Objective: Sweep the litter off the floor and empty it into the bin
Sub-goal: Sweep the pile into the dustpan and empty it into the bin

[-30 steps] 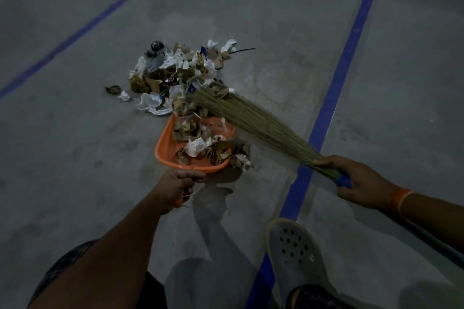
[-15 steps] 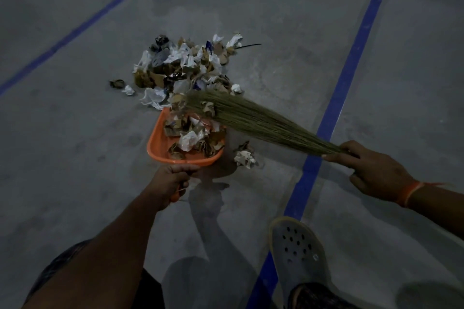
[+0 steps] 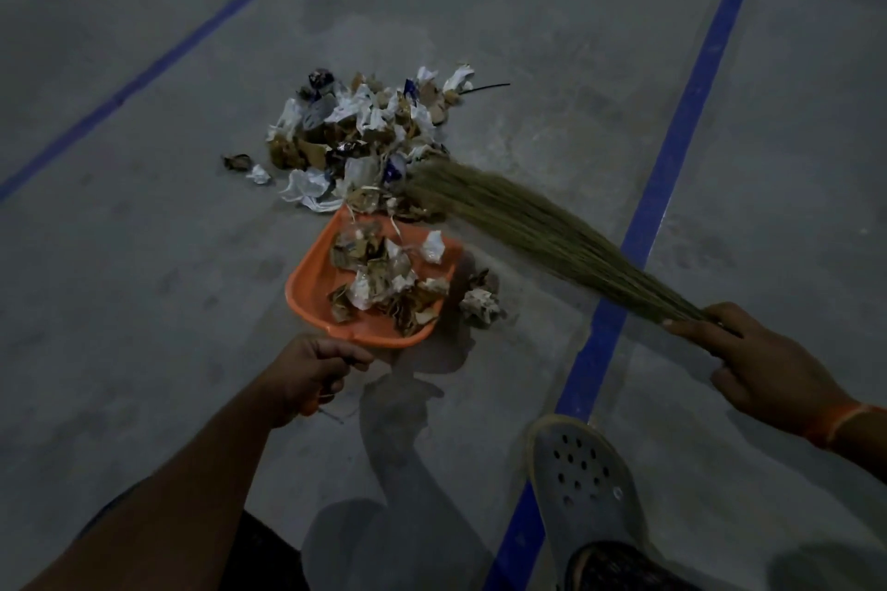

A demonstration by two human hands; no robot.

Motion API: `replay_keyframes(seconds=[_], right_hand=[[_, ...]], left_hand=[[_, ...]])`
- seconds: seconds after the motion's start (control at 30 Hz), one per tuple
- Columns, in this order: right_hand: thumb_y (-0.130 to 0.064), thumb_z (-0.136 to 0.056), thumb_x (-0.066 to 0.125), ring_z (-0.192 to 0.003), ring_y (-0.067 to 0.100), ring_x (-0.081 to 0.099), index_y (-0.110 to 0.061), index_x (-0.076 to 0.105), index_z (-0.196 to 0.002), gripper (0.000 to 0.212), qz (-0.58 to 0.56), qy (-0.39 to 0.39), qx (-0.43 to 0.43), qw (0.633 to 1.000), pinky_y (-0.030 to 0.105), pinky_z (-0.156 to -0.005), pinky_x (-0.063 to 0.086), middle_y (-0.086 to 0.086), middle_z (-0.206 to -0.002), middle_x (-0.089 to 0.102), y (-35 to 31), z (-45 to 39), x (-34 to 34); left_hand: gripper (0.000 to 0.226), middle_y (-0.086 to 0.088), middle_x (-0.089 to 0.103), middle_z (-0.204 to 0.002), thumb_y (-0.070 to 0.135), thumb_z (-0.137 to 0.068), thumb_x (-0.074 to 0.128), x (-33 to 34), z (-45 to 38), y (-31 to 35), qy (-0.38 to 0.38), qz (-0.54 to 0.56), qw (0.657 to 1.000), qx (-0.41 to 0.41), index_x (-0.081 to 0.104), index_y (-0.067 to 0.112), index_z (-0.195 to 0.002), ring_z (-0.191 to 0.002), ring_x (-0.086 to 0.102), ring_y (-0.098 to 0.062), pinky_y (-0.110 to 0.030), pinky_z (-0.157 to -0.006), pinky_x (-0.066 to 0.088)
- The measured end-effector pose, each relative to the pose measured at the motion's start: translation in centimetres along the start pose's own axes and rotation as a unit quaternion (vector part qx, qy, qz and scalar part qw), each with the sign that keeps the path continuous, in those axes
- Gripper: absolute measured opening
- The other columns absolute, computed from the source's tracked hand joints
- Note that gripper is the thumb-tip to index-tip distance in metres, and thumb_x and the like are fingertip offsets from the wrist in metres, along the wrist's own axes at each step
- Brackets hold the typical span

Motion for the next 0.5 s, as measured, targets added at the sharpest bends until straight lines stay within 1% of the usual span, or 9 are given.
replay_keyframes(seconds=[0.07,0.13,0.17,0.27,0.37,0.43,0.5], right_hand=[[0.000,-0.070,0.066,-0.077,0.014,0.054,-0.046,0.038,-0.140,0.088,-0.029,0.015,0.017,0.999,0.028,-0.055,0.050,-0.004,-0.119,0.042,-0.2,0.4,0.1],[0.002,-0.070,0.065,-0.080,0.016,0.053,-0.046,0.037,-0.139,0.089,-0.048,0.038,0.026,0.998,0.033,-0.057,0.051,-0.006,-0.116,0.042,-0.4,0.6,-0.1],[0.003,-0.070,0.066,-0.081,0.017,0.053,-0.045,0.038,-0.139,0.088,-0.054,0.047,0.029,0.997,0.034,-0.058,0.051,-0.007,-0.114,0.042,-0.7,0.7,-0.2],[0.004,-0.069,0.068,-0.082,0.016,0.052,-0.038,0.045,-0.140,0.085,-0.057,0.068,0.037,0.995,0.034,-0.061,0.050,-0.007,-0.110,0.042,-1.4,0.9,-1.0],[0.004,-0.070,0.070,-0.082,0.015,0.050,-0.033,0.047,-0.140,0.083,-0.052,0.069,0.032,0.996,0.030,-0.063,0.046,-0.006,-0.107,0.042,-2.3,1.8,-1.7],[0.003,-0.070,0.071,-0.080,0.016,0.050,-0.032,0.047,-0.141,0.082,-0.048,0.062,0.028,0.997,0.030,-0.063,0.046,-0.006,-0.105,0.041,-2.7,2.6,-2.2],[-0.001,-0.072,0.070,-0.079,0.015,0.050,-0.037,0.044,-0.141,0.082,-0.042,0.038,0.037,0.998,0.033,-0.062,0.048,-0.008,-0.104,0.039,-2.4,3.4,-1.9]], left_hand=[[0.038,-0.015,0.050,-0.051,-0.015,-0.094,0.041,-1.0,0.4,0.1,-0.006,-0.015,1.000,0.005,0.076,0.000,-0.093,-0.035,0.031,-0.012,-0.014,-0.036,0.023],[0.041,-0.015,0.049,-0.052,-0.013,-0.095,0.041,-1.9,0.6,0.4,-0.012,-0.044,0.999,0.004,0.078,0.005,-0.090,-0.037,0.029,-0.014,-0.014,-0.039,0.022],[0.040,-0.015,0.049,-0.051,-0.013,-0.096,0.041,-2.3,0.6,0.8,-0.014,-0.057,0.998,0.004,0.077,0.004,-0.091,-0.037,0.030,-0.013,-0.015,-0.039,0.022],[0.036,-0.008,0.054,-0.049,-0.016,-0.095,0.038,-2.2,0.9,3.1,-0.020,-0.068,0.997,0.010,0.072,-0.004,-0.096,-0.033,0.037,-0.009,-0.013,-0.034,0.025],[0.034,-0.003,0.055,-0.045,-0.017,-0.095,0.037,-2.3,0.7,5.1,-0.030,-0.071,0.997,0.015,0.068,-0.006,-0.099,-0.031,0.038,-0.006,-0.012,-0.032,0.025],[0.037,-0.007,0.051,-0.046,-0.014,-0.096,0.039,-3.3,0.3,4.9,-0.038,-0.088,0.995,0.022,0.074,0.000,-0.095,-0.031,0.035,-0.010,-0.012,-0.034,0.025],[0.043,-0.012,0.047,-0.050,-0.011,-0.096,0.042,-4.4,0.4,3.8,-0.040,-0.092,0.995,0.026,0.079,0.010,-0.089,-0.035,0.032,-0.014,-0.014,-0.037,0.025]])
Point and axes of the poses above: each hand's wrist, its own z-axis away from the middle knuckle, its own x-axis out of the palm, y = z × x, the point moved 3 cm from there along -z, towards the middle knuckle
